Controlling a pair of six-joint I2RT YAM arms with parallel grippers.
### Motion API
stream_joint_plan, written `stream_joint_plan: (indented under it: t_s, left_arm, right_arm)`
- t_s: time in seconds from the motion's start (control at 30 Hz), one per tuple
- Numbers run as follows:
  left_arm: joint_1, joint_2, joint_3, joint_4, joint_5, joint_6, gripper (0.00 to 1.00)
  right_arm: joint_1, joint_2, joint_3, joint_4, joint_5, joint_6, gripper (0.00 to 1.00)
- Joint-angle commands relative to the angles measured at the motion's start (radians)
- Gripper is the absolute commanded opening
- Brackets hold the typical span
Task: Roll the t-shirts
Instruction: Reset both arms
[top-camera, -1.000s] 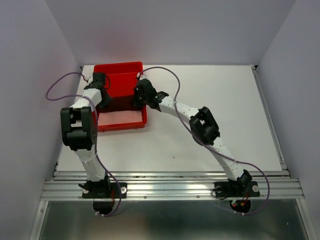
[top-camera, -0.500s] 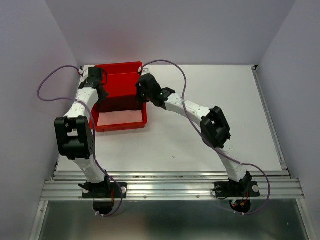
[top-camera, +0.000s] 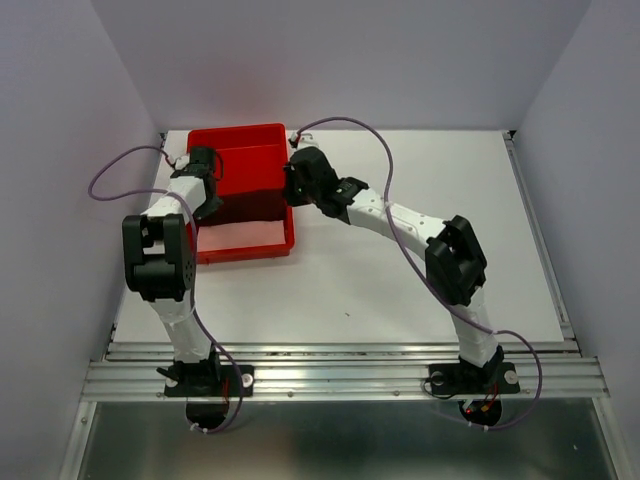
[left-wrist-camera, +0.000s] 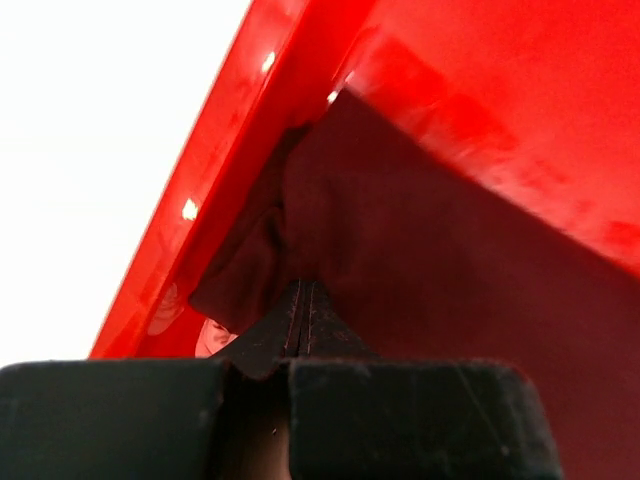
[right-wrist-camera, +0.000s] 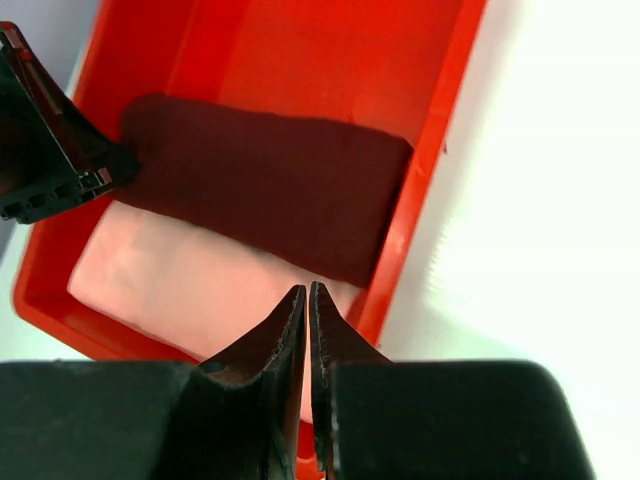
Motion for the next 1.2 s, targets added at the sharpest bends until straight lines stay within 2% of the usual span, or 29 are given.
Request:
stream_joint_plan:
  t_s: [0.0,0.17,0.3,0.37,0.4,0.53,0.73,0.9,1.17]
  left_arm:
    - [-0.002,0.015,-0.034,-0.019,-0.060,-0.050,0.00]
    - [-0.002,0.004,0.035,-0.068,-0.057,-0.047,0.00]
    - [-0.002,-0.142,0.055,0.007,-0.016,-0.003,0.00]
    - [-0.006,-0.174,0.075,0.022,0.032,0.011,0.00]
    - [-0.043,-0.172,0.096,0.022,0.047,0.013,0.00]
    - [-0.098,-0.126,0.122,0.029,0.135,0.001,0.00]
    - [-0.161,-0.002,0.099,0.085,0.181,-0.036,0.00]
    - [-0.167,0.084,0.050,0.088,0.141,-0.092,0.00]
    - [-0.195,0.064,0.070,0.061,0.103,-0.090,0.00]
  right_arm:
    - [0.003,-0.058,-0.037,0.041,0.030,0.014,0.10]
    - [0.003,-0.106,-0.075,0.042,0.061,0.014,0.11]
    - [0.003,-0.152,-0.118,0.051,0.082,0.013,0.12]
    - [0.003,-0.173,-0.139,0.056,0.084,0.016,0.13]
    - [0.003,-0.180,-0.146,0.059,0.084,0.018,0.13]
    - [-0.006,-0.204,-0.196,0.061,0.105,0.019,0.14]
    - [-0.006,-0.242,-0.274,0.059,0.124,0.034,0.14]
    - [-0.015,-0.282,-0.337,0.059,0.145,0.041,0.15]
    - [-0.015,-0.354,-0.399,0.059,0.176,0.047,0.17]
